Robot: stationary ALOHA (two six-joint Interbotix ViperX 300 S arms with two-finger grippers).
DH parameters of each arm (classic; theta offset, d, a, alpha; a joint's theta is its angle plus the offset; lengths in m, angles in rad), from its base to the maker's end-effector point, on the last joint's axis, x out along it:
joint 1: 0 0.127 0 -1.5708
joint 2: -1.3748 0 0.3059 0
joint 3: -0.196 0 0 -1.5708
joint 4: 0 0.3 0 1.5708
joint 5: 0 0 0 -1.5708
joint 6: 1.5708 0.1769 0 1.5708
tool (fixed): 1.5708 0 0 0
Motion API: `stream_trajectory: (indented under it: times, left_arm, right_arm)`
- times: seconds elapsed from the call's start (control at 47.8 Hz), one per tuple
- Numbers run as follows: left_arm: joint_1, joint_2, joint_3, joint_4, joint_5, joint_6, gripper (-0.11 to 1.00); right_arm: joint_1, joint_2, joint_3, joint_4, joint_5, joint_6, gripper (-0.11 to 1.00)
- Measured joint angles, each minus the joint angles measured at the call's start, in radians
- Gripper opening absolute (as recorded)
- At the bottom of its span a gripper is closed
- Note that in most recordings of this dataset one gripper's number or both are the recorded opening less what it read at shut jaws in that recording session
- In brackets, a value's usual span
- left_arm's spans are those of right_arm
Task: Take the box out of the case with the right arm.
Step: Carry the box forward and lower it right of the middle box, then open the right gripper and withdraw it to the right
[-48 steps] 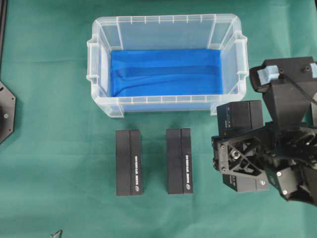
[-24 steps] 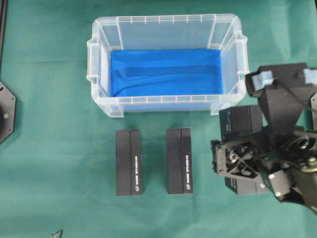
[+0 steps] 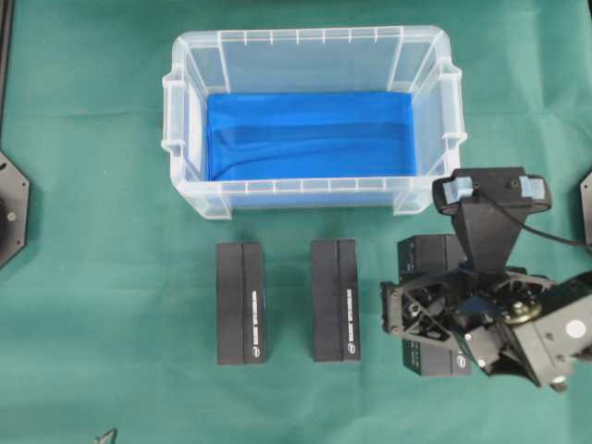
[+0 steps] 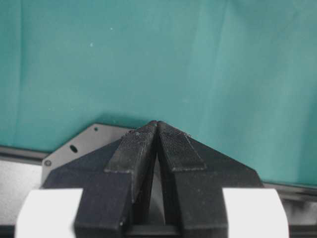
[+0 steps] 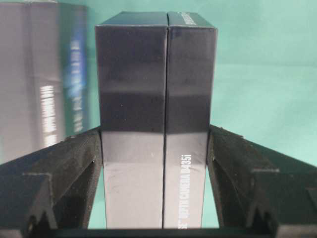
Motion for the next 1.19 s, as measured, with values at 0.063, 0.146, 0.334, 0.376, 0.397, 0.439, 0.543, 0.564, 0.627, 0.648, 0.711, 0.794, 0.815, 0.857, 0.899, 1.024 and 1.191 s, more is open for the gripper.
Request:
stream_trajectory:
  times: [0.063, 0.146, 0.334, 0.376, 0.397, 0.439, 0.543, 0.564, 0.627, 0.648, 0.711, 0.794, 0.815, 0.857, 0.899, 1.024, 1.191]
  left_arm:
    - [0.000, 0.000, 0.000, 0.000, -0.002, 0.000, 0.00]
    - [0.000, 0.000, 0.000, -0.002, -0.003, 0.000, 0.00]
    - [0.000, 0.000, 0.000, -0.002, -0.006, 0.000, 0.00]
    - [0.000, 0.000, 0.000, 0.000, -0.006, 0.000, 0.00]
    - [0.000, 0.000, 0.000, 0.000, -0.006, 0.000, 0.00]
    - [0.000, 0.000, 0.000, 0.000, -0.006, -0.002, 0.00]
    - [0.000, 0.000, 0.000, 0.000, -0.008, 0.000, 0.00]
    - [0.000, 0.000, 0.000, 0.000, -0.006, 0.000, 0.00]
    - [0.000, 0.000, 0.000, 0.000, -0.006, 0.000, 0.00]
    - [0.000, 0.000, 0.000, 0.000, -0.006, 0.000, 0.00]
    - [0.000, 0.000, 0.000, 0.000, -0.008, 0.000, 0.00]
    - [0.000, 0.000, 0.000, 0.000, -0.006, 0.000, 0.00]
    - [0.000, 0.000, 0.000, -0.002, -0.008, 0.000, 0.00]
    - [0.000, 0.000, 0.000, 0.000, -0.006, 0.000, 0.00]
    - [0.000, 0.000, 0.000, 0.000, -0.008, 0.000, 0.00]
    - [0.000, 0.000, 0.000, 0.000, -0.008, 0.000, 0.00]
    - [0.000, 0.000, 0.002, 0.000, -0.008, 0.000, 0.00]
  right_arm:
    - [0.000, 0.008, 0.026, 0.011, -0.017, 0.003, 0.65]
    - [-0.003, 0.020, 0.061, 0.028, -0.058, 0.009, 0.65]
    - [-0.014, 0.041, 0.115, 0.049, -0.155, 0.011, 0.65]
    - [-0.017, 0.041, 0.120, 0.051, -0.160, 0.011, 0.65]
    - [-0.018, 0.041, 0.121, 0.051, -0.160, 0.011, 0.65]
    - [-0.020, 0.041, 0.121, 0.051, -0.160, 0.011, 0.65]
    - [-0.021, 0.041, 0.123, 0.051, -0.153, 0.009, 0.65]
    - [-0.021, 0.041, 0.123, 0.052, -0.153, 0.011, 0.65]
    - [-0.021, 0.041, 0.123, 0.052, -0.155, 0.011, 0.65]
    - [-0.021, 0.041, 0.123, 0.052, -0.153, 0.011, 0.65]
    - [-0.021, 0.041, 0.123, 0.052, -0.153, 0.011, 0.71]
    - [-0.021, 0.040, 0.123, 0.051, -0.155, 0.009, 0.88]
    - [-0.021, 0.040, 0.123, 0.052, -0.153, 0.009, 0.90]
    - [-0.021, 0.041, 0.123, 0.052, -0.155, 0.009, 0.92]
    - [-0.021, 0.040, 0.123, 0.051, -0.153, 0.009, 0.92]
    - [-0.023, 0.040, 0.123, 0.052, -0.153, 0.009, 0.89]
    - [-0.023, 0.041, 0.120, 0.051, -0.150, 0.009, 0.89]
